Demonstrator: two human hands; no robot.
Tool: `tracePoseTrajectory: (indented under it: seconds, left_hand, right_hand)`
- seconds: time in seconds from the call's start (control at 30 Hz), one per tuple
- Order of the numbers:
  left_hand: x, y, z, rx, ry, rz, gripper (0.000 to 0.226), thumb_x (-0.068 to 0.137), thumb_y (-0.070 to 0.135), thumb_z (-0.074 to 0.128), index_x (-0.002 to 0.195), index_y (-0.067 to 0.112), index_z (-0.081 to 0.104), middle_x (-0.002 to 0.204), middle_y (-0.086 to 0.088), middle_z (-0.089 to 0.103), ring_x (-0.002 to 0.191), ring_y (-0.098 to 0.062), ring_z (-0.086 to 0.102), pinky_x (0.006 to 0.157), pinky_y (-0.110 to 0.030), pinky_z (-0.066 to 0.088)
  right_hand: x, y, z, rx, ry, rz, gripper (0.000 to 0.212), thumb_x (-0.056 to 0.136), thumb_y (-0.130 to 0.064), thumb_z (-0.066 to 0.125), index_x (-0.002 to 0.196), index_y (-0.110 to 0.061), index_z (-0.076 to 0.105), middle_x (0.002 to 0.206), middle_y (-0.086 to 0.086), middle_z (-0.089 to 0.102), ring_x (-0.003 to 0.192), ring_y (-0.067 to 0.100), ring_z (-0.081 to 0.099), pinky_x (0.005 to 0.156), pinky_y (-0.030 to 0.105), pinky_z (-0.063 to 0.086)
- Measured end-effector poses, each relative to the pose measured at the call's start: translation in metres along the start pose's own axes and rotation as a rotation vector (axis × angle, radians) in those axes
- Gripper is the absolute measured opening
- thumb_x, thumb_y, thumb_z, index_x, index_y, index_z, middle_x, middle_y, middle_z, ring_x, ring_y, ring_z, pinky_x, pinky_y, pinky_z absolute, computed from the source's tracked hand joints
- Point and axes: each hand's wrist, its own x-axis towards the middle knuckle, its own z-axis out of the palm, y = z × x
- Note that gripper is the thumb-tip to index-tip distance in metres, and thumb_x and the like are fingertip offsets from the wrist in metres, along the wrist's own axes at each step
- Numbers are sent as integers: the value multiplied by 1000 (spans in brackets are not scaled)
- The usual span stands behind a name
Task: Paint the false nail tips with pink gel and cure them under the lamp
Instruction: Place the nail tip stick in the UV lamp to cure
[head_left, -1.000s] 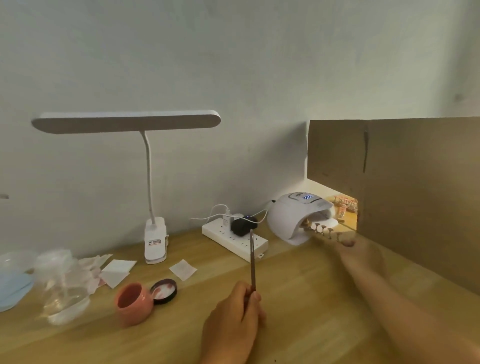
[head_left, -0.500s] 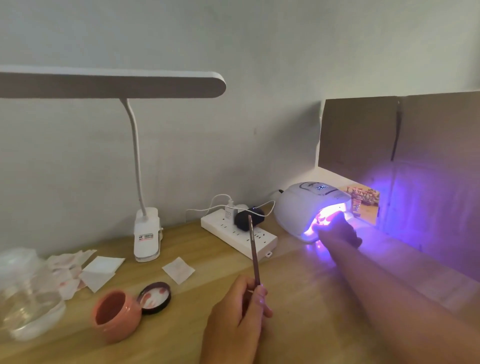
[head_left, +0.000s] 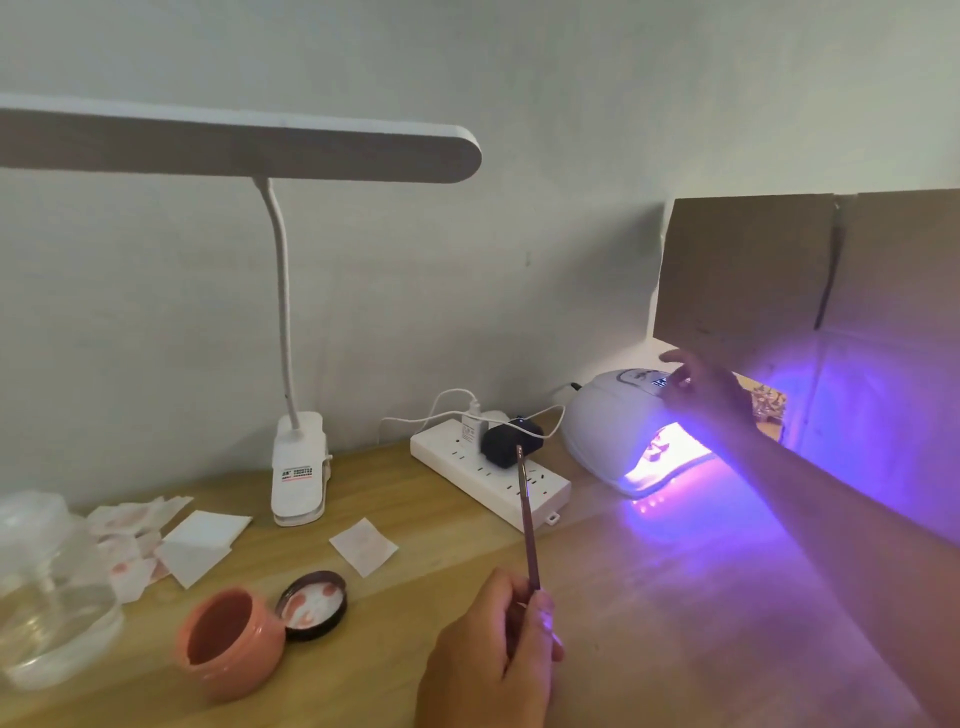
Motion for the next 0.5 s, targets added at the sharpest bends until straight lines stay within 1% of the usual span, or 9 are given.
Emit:
tracePoseTrajectory:
  seconds: [0.03, 0.1, 0.17, 0.27, 0.33, 0.43, 0.5]
  left_hand:
    - [1, -1, 0, -1, 7, 5, 16, 98, 37, 52, 87, 26, 57, 72, 21, 71, 63, 0, 61, 67, -23, 50]
    - [2, -2, 0, -6, 24, 9, 17, 98, 35, 53, 84, 26, 56, 71, 20, 71, 63, -1, 63, 65, -18, 47]
    - [3, -3, 1, -8, 35, 5, 17, 97, 32, 53, 81, 27, 55, 70, 19, 71, 63, -1, 64, 63, -15, 46]
    - [5, -5, 2, -12, 20, -2, 17, 97, 32, 54, 81, 26, 56, 68, 17, 71, 60, -1, 63, 64, -16, 47]
    - [5, -5, 2, -18, 16, 2, 17, 97, 31, 54, 81, 26, 56, 68, 16, 71, 59, -1, 63, 65, -17, 49]
    - [4, -5, 3, -27, 35, 3, 17, 97, 32, 54, 80, 27, 56, 68, 17, 70, 61, -1, 63, 63, -15, 46]
    - [3, -4, 2, -30, 34, 7, 17, 97, 33, 54, 81, 26, 57, 69, 18, 70, 61, -1, 62, 63, -16, 47]
  right_hand:
    - [11, -3, 0, -91, -114, 28, 42, 88, -16, 46, 125, -32, 58, 120, 3, 59, 120, 30, 48, 99, 42, 40]
    - [24, -6, 5, -209, -223, 65, 43, 91, -23, 42, 128, -37, 57, 130, 4, 52, 129, 31, 39, 105, 43, 32]
    - [27, -7, 13, -265, -211, 43, 38, 92, -27, 41, 123, -39, 60, 130, 6, 49, 126, 32, 40, 103, 42, 29]
    - [22, -1, 21, -373, -90, -42, 34, 95, -30, 43, 121, -34, 63, 124, 9, 52, 120, 34, 44, 98, 42, 32]
    - [22, -1, 21, -393, -73, -61, 33, 96, -31, 42, 121, -31, 63, 125, 11, 52, 122, 34, 43, 98, 43, 33]
    - [26, -9, 16, -328, -150, 19, 33, 97, -32, 40, 119, -31, 64, 132, 13, 49, 129, 33, 37, 101, 43, 30]
    - [27, -12, 12, -267, -244, 75, 36, 97, -29, 38, 125, -36, 61, 138, 12, 45, 131, 34, 35, 104, 42, 28]
